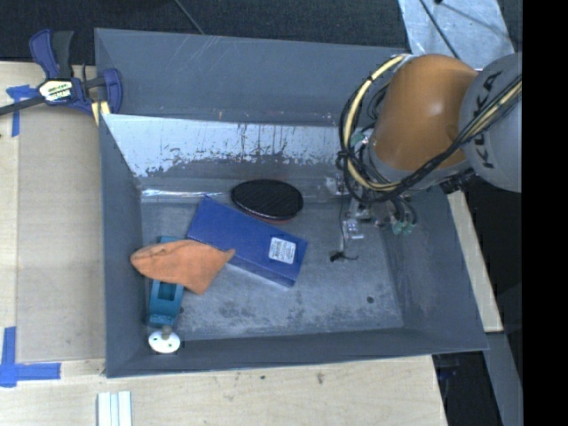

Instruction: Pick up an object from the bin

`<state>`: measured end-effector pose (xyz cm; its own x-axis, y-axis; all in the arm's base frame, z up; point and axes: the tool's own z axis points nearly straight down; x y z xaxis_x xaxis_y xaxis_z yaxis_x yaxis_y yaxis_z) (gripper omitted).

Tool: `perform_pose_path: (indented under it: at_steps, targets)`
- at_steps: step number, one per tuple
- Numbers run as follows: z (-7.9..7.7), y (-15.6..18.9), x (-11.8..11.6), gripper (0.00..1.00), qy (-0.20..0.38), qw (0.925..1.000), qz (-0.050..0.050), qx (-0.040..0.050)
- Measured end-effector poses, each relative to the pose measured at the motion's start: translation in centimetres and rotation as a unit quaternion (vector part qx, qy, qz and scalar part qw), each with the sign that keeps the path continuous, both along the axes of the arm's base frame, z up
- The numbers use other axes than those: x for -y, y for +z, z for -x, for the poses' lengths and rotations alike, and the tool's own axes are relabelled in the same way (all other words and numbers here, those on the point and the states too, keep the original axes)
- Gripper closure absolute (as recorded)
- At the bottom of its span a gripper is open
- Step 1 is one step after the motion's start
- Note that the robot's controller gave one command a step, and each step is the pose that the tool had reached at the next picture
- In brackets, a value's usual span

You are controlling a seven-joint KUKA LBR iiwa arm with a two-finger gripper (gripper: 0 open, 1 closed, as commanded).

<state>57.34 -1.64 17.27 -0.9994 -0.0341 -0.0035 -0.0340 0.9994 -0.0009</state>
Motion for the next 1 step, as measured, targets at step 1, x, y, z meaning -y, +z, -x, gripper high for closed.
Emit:
perform_pose_path:
  at_steps: [1]
  targets:
    - [-4.10, -1.21, -5.46, 0.00, -0.006, 1.0000, -0.001, 0.0022]
